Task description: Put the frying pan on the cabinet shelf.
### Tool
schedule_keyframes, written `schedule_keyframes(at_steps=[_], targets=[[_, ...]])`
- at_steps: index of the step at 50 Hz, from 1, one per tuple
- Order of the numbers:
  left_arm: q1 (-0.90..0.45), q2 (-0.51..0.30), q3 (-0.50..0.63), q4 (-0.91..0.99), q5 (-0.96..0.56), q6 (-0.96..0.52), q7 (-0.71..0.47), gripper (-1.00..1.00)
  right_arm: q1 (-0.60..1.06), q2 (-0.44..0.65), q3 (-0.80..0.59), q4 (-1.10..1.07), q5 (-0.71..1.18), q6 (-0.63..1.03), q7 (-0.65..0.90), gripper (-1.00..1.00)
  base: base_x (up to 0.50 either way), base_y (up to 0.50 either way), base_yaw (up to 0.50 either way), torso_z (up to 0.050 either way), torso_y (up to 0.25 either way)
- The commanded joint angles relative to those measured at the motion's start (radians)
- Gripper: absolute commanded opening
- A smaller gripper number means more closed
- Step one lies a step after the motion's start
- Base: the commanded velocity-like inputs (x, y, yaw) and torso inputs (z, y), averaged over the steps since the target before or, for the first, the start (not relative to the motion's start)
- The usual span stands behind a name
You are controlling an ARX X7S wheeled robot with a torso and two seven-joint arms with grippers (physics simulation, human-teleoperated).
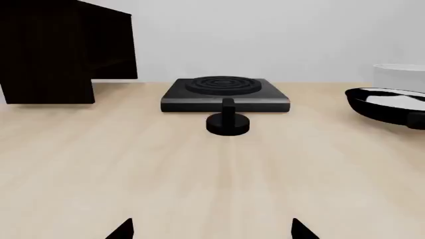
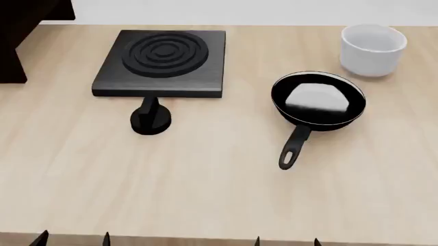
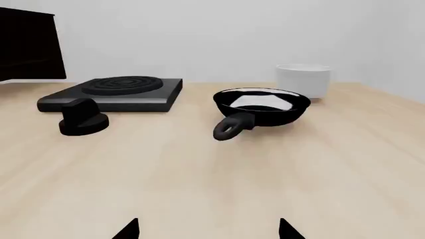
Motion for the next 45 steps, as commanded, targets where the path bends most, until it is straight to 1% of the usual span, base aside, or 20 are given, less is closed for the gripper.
schedule_keyframes(at_steps=[1, 3, 16, 19, 20, 24, 29, 31, 32, 34, 45], targets=[[0.000, -0.010, 0.011, 0.000, -0.010, 0.000, -0.011, 1.00, 0.000, 0.009, -0.013, 0.000, 0.009, 0.000, 0.013, 1.00, 0.00, 0.00, 0.00, 0.000, 0.000], [0.002, -0.015, 0.014, 0.003, -0.025, 0.015, -0.015, 1.00, 0.000, 0.009, -0.009, 0.003, 0.013, -0.003, 0.013, 1.00, 0.00, 0.00, 0.00, 0.000, 0.000], [-0.008, -0.051, 0.057, -0.006, -0.068, -0.028, -0.054, 1.00, 0.007, 0.050, -0.057, 0.013, 0.048, -0.006, 0.059, 1.00, 0.00, 0.00, 0.00, 0.000, 0.000], [-0.006, -0.052, 0.058, -0.007, -0.096, 0.010, -0.046, 1.00, 0.008, 0.055, -0.065, 0.015, 0.053, -0.008, 0.063, 1.00, 0.00, 0.00, 0.00, 0.000, 0.000], [-0.004, -0.056, 0.063, 0.007, -0.088, -0.009, -0.054, 1.00, 0.009, 0.057, -0.066, 0.016, 0.055, -0.009, 0.065, 1.00, 0.00, 0.00, 0.00, 0.000, 0.000], [-0.009, -0.061, 0.060, -0.014, -0.107, 0.008, -0.057, 1.00, 0.011, 0.063, -0.073, 0.020, 0.061, -0.012, 0.072, 1.00, 0.00, 0.00, 0.00, 0.000, 0.000], [-0.005, -0.068, 0.069, 0.003, -0.108, 0.006, -0.070, 1.00, 0.012, 0.070, -0.081, 0.024, 0.066, -0.016, 0.080, 1.00, 0.00, 0.00, 0.00, 0.000, 0.000], [-0.006, -0.082, 0.088, -0.011, -0.086, 0.044, -0.062, 1.00, 0.013, 0.073, -0.084, 0.025, 0.068, -0.017, 0.083, 1.00, 0.00, 0.00, 0.00, 0.000, 0.000], [-0.002, -0.086, 0.093, -0.025, -0.077, 0.086, -0.060, 1.00, 0.013, 0.074, -0.086, 0.026, 0.069, -0.017, 0.084, 1.00, 0.00, 0.00, 0.00, 0.028, 0.000], [0.002, -0.083, 0.082, -0.004, -0.114, 0.071, -0.057, 1.00, 0.012, 0.077, -0.091, 0.024, 0.069, -0.015, 0.087, 1.00, 0.00, 0.00, 0.00, 0.041, 0.000], [-0.003, -0.096, 0.094, -0.010, -0.128, 0.068, -0.070, 1.00, 0.010, 0.089, -0.107, 0.004, 0.076, 0.002, 0.104, 1.00, 0.00, 0.00, 0.00, 0.050, 0.003]])
